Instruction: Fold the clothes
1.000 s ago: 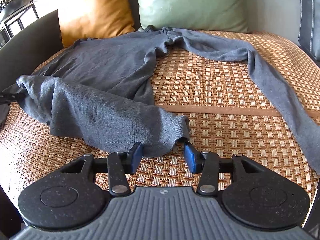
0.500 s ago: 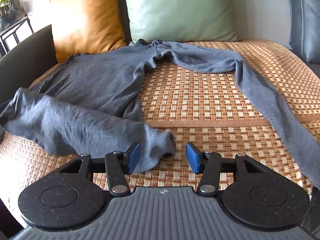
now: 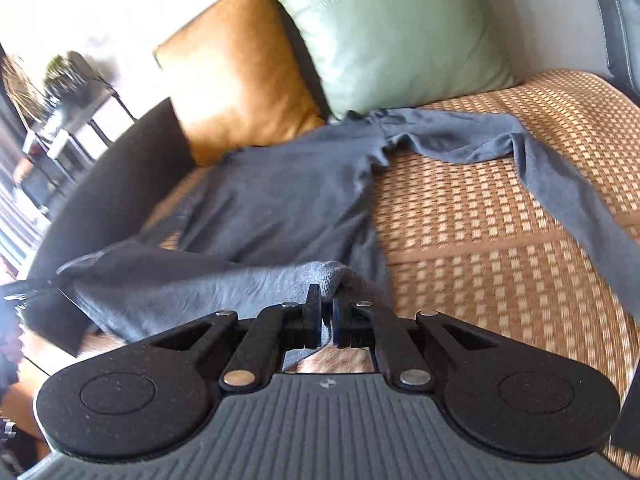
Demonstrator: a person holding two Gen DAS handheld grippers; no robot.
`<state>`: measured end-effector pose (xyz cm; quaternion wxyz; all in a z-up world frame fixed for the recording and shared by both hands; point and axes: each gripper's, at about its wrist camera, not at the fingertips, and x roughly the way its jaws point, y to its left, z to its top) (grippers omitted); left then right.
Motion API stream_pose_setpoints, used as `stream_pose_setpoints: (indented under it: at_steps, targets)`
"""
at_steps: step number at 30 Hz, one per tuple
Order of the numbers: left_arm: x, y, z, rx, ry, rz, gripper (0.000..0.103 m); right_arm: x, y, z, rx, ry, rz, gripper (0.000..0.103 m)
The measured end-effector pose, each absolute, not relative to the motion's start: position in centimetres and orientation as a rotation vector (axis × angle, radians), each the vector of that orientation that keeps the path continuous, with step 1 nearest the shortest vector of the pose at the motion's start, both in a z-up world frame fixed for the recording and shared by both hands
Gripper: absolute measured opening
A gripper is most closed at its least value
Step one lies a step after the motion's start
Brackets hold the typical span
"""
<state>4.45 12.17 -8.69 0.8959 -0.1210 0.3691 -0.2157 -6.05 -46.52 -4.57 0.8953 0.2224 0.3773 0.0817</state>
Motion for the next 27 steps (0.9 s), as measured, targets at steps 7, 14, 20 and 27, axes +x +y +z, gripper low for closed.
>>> stream_pose_setpoints:
  at_steps: [7,14,20,27]
  targets:
    - [-1.0,13.1,-10.8,-0.185,0.899,-0.409,0.003,-11.3,-44.9,-5.8,0.499,0.896,0.185,0.005]
    - [-3.8,13.6,-17.9,-0.196,1.082,-0.358,0.003,-13.1,-44.3,-10.9,0.555,1.03,0.126,0.005]
    - [-4.2,14.2,-21.0,-0.2,1.135,-0.268,0.047,-12.3,-44.4,-12.3,0.536,1.1,0.072,0.016]
    - [-2.8,14.9,-14.6,-0.312,0.928,-0.278,0.054,-11.9,-45.5,-6.8,0.475,0.958,0.06,0.035]
